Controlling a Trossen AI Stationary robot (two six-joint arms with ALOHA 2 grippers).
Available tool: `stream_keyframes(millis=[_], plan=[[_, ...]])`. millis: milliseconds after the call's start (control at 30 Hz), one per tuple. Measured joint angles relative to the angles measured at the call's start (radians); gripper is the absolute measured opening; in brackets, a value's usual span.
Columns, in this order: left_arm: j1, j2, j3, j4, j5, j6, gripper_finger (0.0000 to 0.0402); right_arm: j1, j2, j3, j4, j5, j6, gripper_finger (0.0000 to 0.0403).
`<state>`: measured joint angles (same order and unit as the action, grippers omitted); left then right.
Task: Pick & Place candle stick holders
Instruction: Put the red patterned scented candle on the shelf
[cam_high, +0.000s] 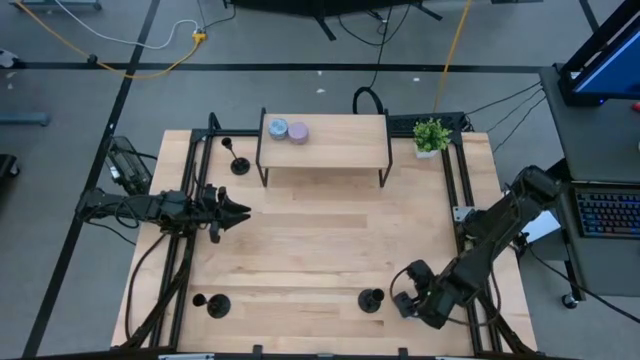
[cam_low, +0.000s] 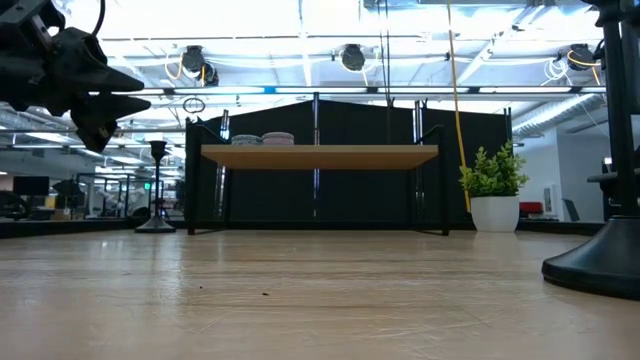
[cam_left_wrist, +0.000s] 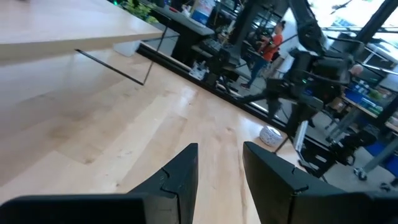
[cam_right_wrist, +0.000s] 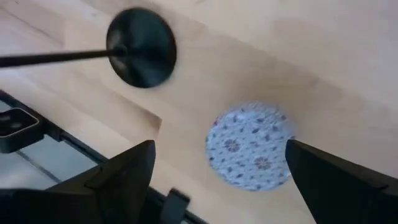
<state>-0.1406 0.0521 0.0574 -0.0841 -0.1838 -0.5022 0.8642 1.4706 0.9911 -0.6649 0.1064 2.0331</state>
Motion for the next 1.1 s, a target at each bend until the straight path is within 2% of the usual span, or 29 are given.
stream_keyframes(millis=[167,300,500,733,1100], plan=[[0.000,0.000,0.000,0.000,0.000,0.000,0.0131,0.002,0.072,0.005,-0.022,-0.051,0.010,0.0353],[0.000,0.000,0.000,0.000,-0.001,0.000,0.0131,0.002,0.088,0.007,-0.066,-0.036,0.017,0.0355],[0.000,0.000,0.000,0.000,0.000,-0.007,0.0131,0.001,0.119,0.007,-0.016,-0.002,-0.006,0.0351],[0.000,0.000,0.000,0.000,-0.001,-0.001,0.0131,0.003,0.197,0.007,-0.025,-0.052,-0.022,0.0350],[0.000,0.000,0.000,-0.001,0.000,0.000,0.0131,0.016,0.205,-0.029,0.034,-0.029,-0.100,0.0350]])
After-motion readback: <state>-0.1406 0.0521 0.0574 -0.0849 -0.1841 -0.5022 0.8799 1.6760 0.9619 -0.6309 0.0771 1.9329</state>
